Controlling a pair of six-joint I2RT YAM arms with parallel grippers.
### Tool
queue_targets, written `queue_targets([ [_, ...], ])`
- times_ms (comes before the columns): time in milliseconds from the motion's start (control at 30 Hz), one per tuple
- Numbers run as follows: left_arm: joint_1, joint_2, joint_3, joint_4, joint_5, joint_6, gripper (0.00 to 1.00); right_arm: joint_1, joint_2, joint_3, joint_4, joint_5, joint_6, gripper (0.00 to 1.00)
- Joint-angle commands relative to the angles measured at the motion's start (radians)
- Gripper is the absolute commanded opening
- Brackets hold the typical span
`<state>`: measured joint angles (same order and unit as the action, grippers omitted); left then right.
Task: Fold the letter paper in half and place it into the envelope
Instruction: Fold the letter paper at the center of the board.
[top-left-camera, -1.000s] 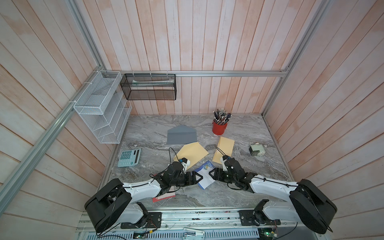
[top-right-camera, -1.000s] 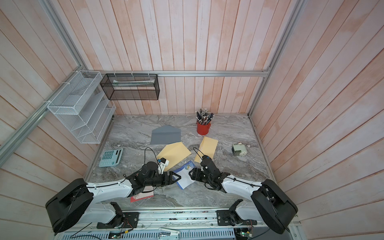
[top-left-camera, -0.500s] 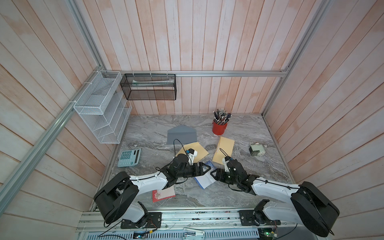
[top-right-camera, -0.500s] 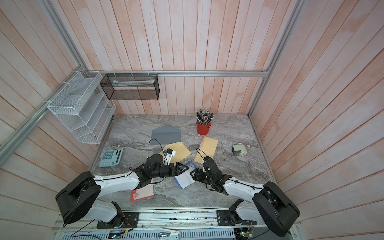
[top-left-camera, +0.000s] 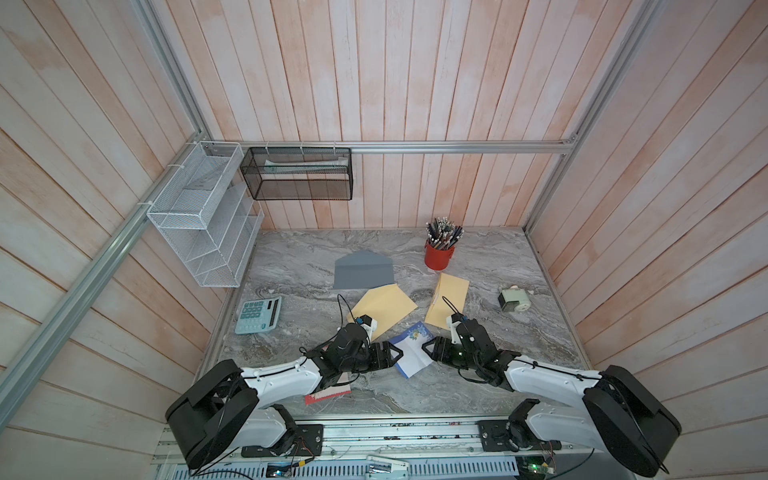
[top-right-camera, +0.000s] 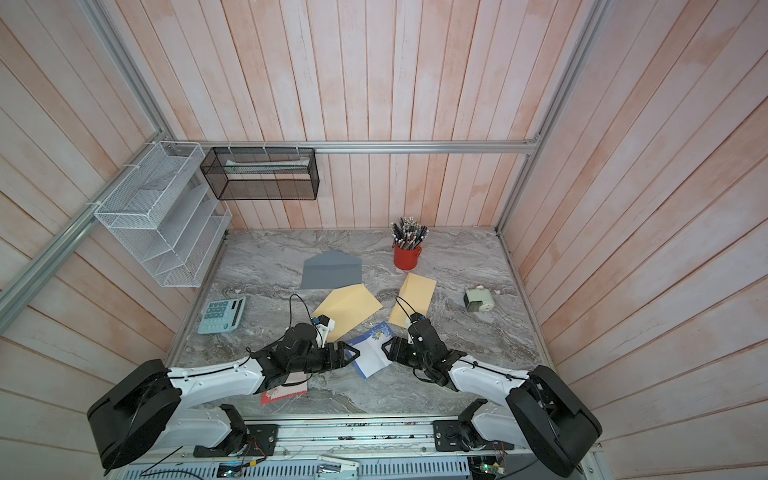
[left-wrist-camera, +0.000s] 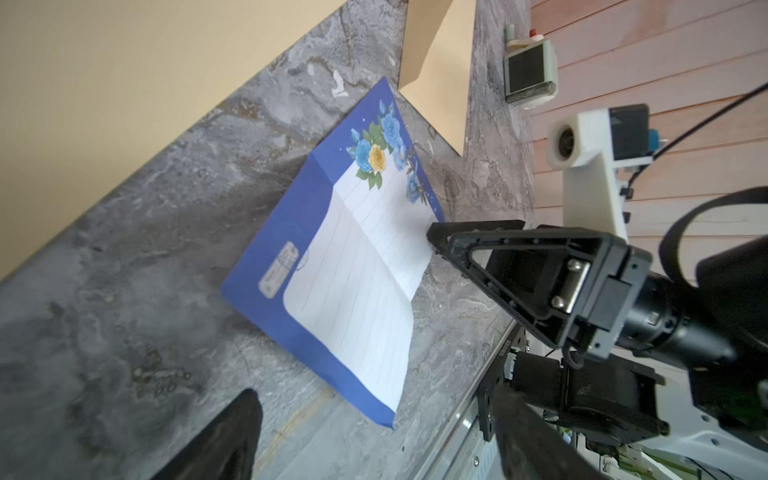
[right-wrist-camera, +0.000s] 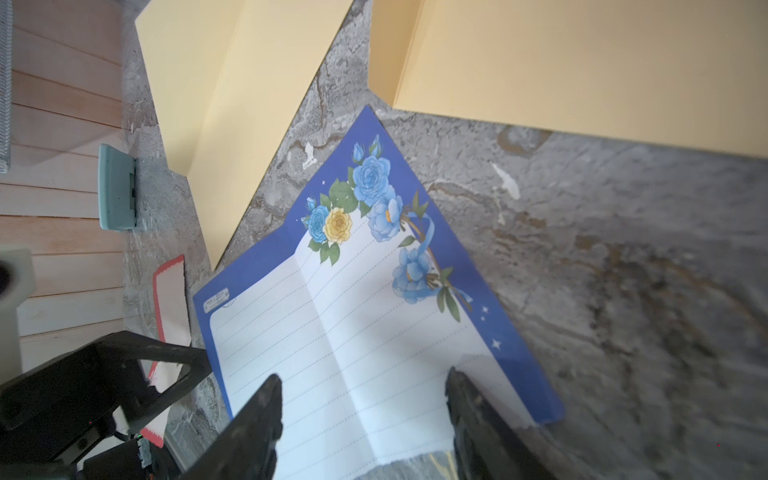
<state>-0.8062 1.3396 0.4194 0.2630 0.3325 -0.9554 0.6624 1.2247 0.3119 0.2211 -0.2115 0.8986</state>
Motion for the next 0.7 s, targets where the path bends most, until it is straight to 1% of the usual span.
queue_targets([
  [0,-0.005,0.028,-0.009,0.093,0.001,-0.018,0.87,-0.004,0.029,-0.041,-0.096,-0.003,0.011,0.65],
  [200,-0.005,0.091,0.024,0.157,0.005,-0.020,0.87,-0.004,0.033,-0.044,-0.088,-0.006,0.016,0.65],
  [400,-0.006,0.147,0.095,0.197,0.025,-0.014,0.87,-0.004,0.046,-0.049,-0.073,-0.015,0.019,0.65],
  [667,-0.019,0.206,0.164,0.264,0.053,-0.045,0.87,-0.006,0.032,-0.063,-0.078,-0.009,0.031,0.64],
])
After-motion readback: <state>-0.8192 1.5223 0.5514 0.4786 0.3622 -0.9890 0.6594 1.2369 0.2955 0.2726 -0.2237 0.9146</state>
